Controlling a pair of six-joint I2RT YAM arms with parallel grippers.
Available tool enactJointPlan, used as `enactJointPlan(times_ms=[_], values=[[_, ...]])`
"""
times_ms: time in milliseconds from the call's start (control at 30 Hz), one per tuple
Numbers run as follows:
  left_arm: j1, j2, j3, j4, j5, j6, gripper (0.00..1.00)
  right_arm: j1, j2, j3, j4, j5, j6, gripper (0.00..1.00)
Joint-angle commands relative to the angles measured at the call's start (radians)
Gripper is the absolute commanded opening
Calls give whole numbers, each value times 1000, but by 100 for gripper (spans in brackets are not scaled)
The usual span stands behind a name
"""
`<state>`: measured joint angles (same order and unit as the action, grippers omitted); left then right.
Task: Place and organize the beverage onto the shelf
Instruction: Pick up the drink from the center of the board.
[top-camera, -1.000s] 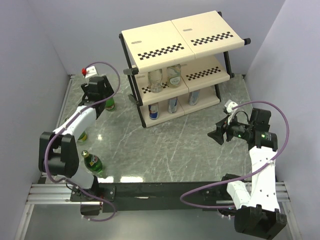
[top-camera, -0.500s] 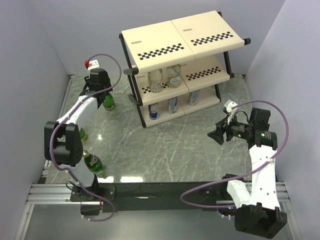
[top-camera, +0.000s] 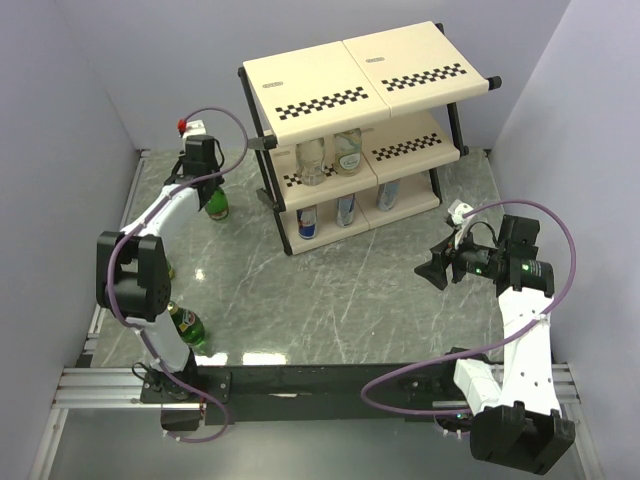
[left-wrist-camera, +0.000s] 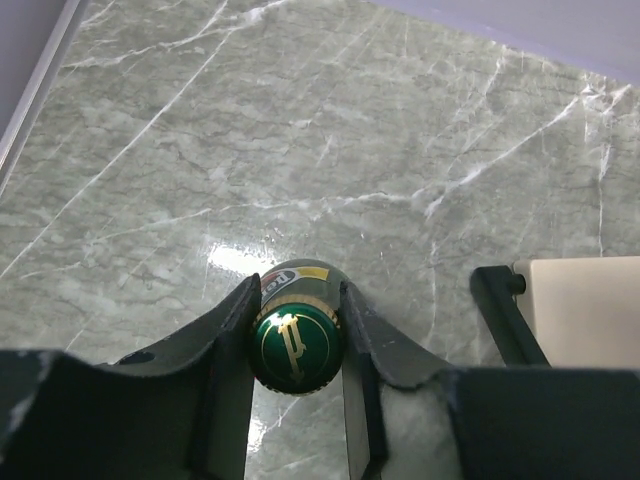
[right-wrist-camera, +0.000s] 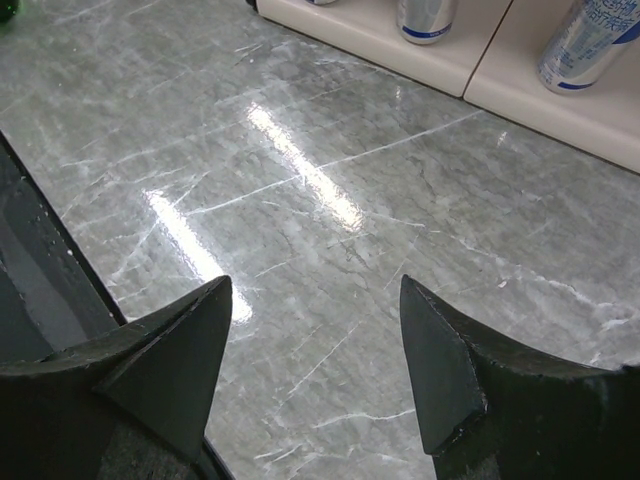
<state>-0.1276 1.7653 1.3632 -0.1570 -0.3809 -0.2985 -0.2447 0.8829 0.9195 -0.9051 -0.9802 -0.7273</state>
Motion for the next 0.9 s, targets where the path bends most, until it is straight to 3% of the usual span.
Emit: enactJointPlan(times_ms=[0,300,567,867], values=[[3,-39,30,25,7,22,0,5,-2,13,3,-17,-11,74],[-4,-297,-124,40,65,-16,0,5,5,16,-9,-26,-21,74],[-38,-553,-355,25,177,-122,0,10,22,22,-43,-54,-50,74],[-202,-742,-473,-27,303,-139,0,137,70,13,-141,-101,-222,83]])
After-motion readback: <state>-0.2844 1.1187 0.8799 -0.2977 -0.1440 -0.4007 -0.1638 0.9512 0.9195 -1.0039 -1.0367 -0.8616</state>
